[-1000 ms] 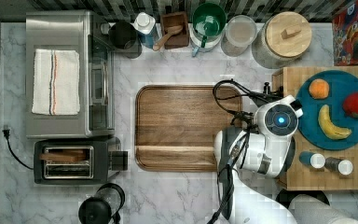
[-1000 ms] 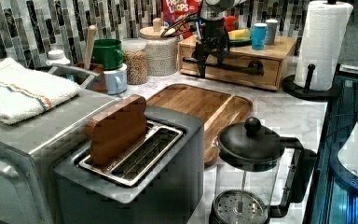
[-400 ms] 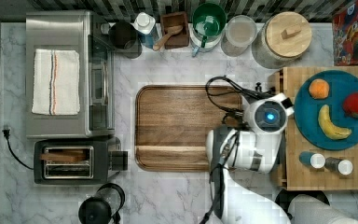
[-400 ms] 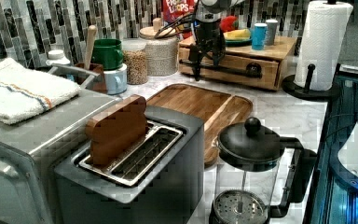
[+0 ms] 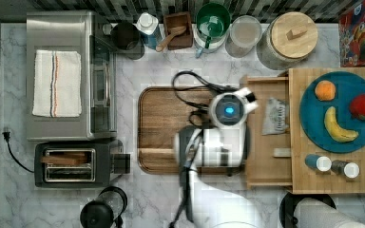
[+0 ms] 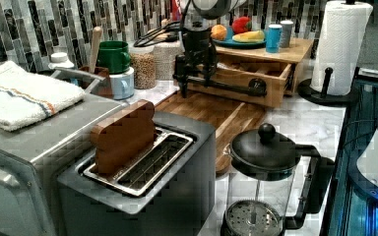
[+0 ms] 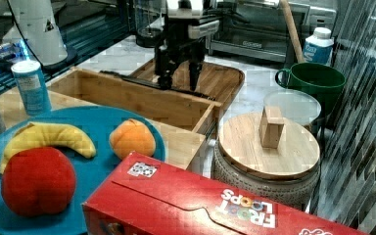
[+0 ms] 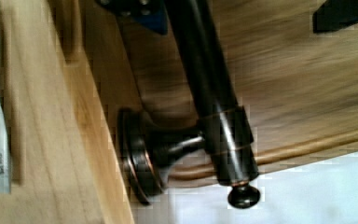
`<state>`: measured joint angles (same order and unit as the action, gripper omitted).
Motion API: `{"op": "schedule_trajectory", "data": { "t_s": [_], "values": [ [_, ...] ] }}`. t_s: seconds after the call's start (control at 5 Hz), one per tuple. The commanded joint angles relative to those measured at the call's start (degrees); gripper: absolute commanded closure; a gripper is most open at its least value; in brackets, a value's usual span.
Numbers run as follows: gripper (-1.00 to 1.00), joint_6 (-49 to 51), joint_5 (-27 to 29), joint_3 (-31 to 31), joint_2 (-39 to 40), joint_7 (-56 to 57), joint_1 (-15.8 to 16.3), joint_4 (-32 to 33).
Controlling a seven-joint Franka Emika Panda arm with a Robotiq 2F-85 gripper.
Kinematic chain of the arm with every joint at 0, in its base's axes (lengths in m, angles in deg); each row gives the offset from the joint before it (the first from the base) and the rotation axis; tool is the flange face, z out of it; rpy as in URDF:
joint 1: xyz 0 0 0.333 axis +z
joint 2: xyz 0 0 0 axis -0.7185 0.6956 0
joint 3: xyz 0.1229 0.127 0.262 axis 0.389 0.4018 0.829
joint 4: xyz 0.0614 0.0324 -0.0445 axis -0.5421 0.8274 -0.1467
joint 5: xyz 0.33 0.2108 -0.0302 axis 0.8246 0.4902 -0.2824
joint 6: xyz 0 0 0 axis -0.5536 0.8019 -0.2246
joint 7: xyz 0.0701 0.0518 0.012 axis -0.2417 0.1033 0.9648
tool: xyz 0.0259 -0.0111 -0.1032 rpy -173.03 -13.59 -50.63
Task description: Open the drawer.
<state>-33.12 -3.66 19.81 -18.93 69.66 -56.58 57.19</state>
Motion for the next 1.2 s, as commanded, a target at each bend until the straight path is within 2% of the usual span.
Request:
{"op": "schedule_trajectory", "data": {
  "t_s": [0.2, 1.2],
  "values": [
    [-1.0, 3.51, -1.72, 4.41, -2.25, -9.78, 10.29, 1.98],
    [-1.0, 3.51, -1.89, 4.85, -2.23, -9.91, 9.83, 1.99]
  ]
}}
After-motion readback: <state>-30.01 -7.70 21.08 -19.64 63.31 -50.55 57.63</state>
